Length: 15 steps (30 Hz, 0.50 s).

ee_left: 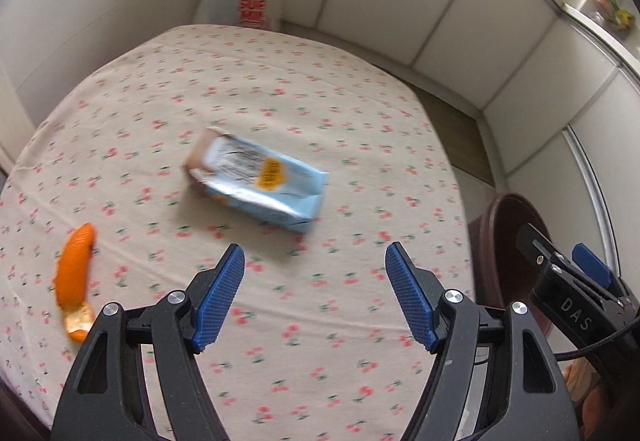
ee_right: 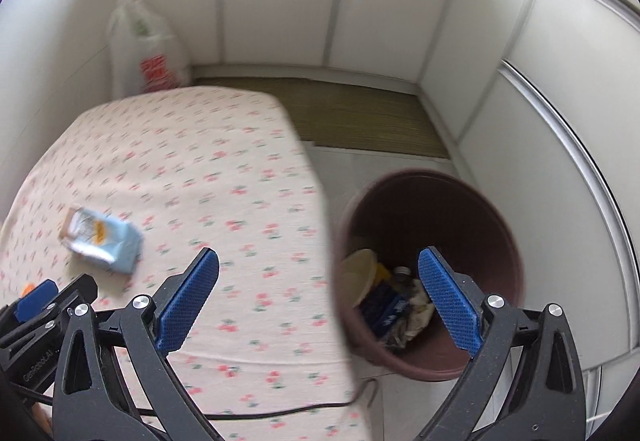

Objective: Collect trash
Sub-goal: 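Move both open grippers back over the table, then grasp the orange peel with the left gripper while the right grasps the juice carton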

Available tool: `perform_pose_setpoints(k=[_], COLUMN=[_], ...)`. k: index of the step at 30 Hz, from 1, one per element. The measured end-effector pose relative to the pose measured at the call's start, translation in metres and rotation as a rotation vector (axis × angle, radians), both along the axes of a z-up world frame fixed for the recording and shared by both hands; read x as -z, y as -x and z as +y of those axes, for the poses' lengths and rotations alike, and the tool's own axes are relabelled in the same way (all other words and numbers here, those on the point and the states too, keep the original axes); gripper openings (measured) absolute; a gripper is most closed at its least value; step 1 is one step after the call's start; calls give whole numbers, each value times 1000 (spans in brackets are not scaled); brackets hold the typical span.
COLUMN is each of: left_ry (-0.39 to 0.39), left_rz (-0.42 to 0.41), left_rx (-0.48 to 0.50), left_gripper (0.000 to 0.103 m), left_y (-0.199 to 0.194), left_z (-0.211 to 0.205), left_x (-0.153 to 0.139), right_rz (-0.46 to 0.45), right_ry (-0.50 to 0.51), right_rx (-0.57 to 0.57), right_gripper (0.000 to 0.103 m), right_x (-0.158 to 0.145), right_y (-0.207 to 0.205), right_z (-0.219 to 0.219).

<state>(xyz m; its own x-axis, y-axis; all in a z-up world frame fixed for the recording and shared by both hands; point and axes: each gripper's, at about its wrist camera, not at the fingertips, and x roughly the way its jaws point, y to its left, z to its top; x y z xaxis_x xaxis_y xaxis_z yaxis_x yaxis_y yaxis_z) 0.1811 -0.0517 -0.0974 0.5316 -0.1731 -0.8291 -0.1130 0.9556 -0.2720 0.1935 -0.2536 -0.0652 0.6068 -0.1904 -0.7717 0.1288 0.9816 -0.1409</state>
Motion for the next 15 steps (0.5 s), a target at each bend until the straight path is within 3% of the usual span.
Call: perform_pose_setpoints(k=[15], left_ry=[-109], left_rz=[64], left_rx=[-223], left_gripper=[72], left_y=[38], left_z=[124], left_x=[25], right_rz=[32], right_ry=[48], right_rx=[-252], right_gripper=[96], right_x=[15], right_y=[-3], right_z=[131])
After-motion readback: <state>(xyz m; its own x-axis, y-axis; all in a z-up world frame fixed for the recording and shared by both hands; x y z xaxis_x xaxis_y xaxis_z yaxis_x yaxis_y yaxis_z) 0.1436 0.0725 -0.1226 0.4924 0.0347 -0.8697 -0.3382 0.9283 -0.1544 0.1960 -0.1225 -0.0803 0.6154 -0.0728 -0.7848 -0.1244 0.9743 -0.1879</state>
